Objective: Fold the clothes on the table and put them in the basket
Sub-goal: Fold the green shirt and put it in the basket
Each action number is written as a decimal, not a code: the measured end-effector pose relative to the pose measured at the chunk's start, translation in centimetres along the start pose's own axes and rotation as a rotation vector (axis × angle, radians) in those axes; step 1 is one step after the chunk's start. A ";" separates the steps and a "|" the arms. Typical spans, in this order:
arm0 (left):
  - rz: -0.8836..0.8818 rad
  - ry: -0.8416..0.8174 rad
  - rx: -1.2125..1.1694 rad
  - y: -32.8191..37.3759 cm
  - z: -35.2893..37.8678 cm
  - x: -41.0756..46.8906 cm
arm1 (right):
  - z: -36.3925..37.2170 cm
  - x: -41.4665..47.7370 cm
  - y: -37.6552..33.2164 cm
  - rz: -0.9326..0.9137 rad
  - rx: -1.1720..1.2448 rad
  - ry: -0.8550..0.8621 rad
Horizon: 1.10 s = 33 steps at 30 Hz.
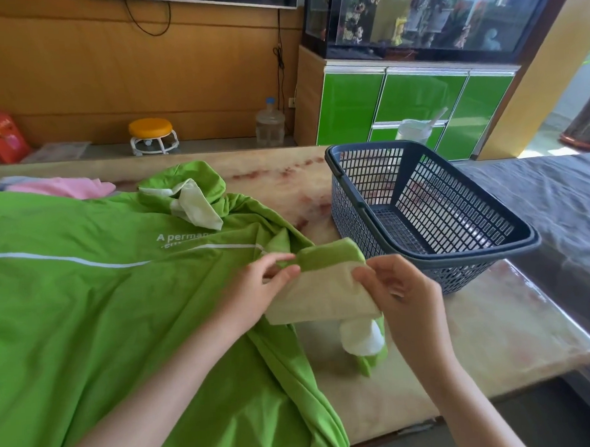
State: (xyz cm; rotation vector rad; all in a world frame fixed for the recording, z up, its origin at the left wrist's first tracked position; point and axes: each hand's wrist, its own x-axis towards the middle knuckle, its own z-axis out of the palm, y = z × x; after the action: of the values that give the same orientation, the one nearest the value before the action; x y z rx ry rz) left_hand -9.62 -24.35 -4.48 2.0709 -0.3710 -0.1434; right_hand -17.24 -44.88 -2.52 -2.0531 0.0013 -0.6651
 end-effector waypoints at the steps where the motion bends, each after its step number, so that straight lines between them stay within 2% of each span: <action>1: -0.012 -0.047 0.051 -0.3 0.4 -0.2 | -0.4 -0.6 0.7 -0.043 -0.091 -0.027; 4: 0.019 -0.141 0.269 -0.8 1.6 -1.2 | -1.7 -2.5 3.4 -0.204 -0.415 -0.110; 6: 0.070 -0.184 0.442 -1.2 2.3 -1.6 | -2.3 -3.6 5.2 -0.189 -0.524 -0.259; 8: 0.069 -0.204 0.527 -1.3 2.7 -1.7 | -2.5 -4.2 6.2 -0.001 -0.408 -0.420; 9: 0.069 -0.192 0.533 -1.2 2.8 -1.5 | -2.5 -4.2 6.4 0.117 -0.284 -0.424; 11: 0.083 -0.157 0.490 -0.7 2.8 -1.2 | -2.6 -3.9 7.3 0.304 -0.118 -0.295; 13: 0.090 -0.167 0.464 -0.1 2.9 -1.0 | -2.7 -3.5 8.4 0.386 -0.306 -0.268; 15: 0.048 -0.251 0.504 0.1 3.1 -0.9 | -2.4 -3.6 9.2 0.436 -0.462 -0.389; 18: 0.000 -0.379 0.626 0.0 3.6 -1.2 | -1.6 -3.9 8.4 0.481 -0.393 -0.478; 20: 0.001 -0.443 0.654 0.0 3.9 -1.3 | -2.3 -3.8 7.7 0.424 -0.279 -0.388; 22: 0.011 -0.463 0.604 -0.2 4.1 -1.4 | -3.9 -3.6 7.2 0.391 -0.208 -0.203; 24: 0.018 -0.467 0.525 -0.7 4.3 -1.2 | -6.1 -3.2 6.8 0.389 -0.252 -0.025; 26: 0.014 -0.486 0.499 -1.1 4.6 -0.9 | -8.2 -3.2 6.6 0.390 -0.416 0.062; 28: 0.015 -0.506 0.519 -1.2 4.9 -0.7 | -9.4 -3.8 6.9 0.393 -0.608 0.030; 30: 0.037 -0.477 0.521 -1.2 5.1 -0.7 | -9.2 -4.9 8.2 0.403 -0.699 -0.081; 33: 0.086 -0.273 0.410 -1.1 4.7 -0.7 | -7.7 -6.6 10.0 0.424 -0.752 -0.196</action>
State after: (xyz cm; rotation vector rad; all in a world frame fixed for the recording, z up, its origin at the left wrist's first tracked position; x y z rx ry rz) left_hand -11.30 -27.49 -7.88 2.4396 -0.7035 -0.3217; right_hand -23.83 -54.81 -10.31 -2.7033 0.6411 -0.1945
